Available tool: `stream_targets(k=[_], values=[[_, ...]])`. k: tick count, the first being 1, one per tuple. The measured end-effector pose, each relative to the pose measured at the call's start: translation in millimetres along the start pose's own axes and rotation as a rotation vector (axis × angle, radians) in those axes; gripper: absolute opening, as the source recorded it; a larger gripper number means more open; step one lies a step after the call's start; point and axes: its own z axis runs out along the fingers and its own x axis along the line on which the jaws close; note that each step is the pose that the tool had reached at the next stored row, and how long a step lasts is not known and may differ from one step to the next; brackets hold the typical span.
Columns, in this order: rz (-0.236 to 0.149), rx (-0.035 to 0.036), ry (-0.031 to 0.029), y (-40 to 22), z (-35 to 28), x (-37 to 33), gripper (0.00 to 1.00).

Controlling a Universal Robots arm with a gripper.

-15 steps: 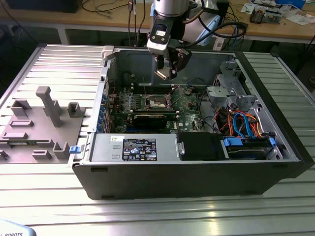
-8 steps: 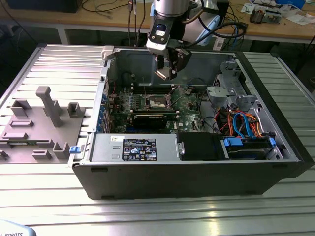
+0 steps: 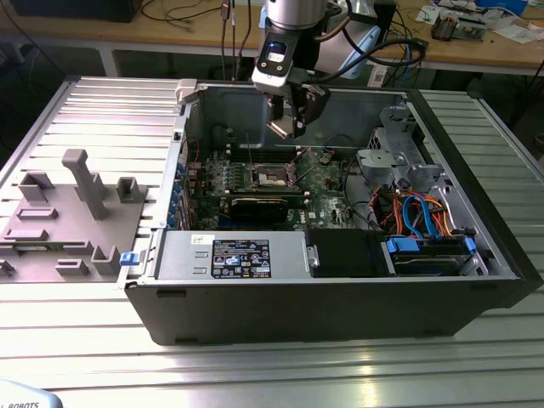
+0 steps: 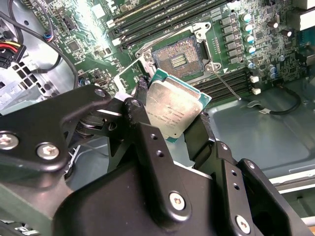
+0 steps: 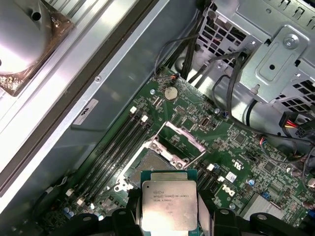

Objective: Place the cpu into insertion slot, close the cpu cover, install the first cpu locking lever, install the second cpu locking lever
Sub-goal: 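Place the cpu into insertion slot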

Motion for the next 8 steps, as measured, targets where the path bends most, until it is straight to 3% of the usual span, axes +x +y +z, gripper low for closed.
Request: stream_targets(k=[8], values=[[0.014, 0.0005, -0.0019, 0.0, 0.3, 0.0, 0.54]])
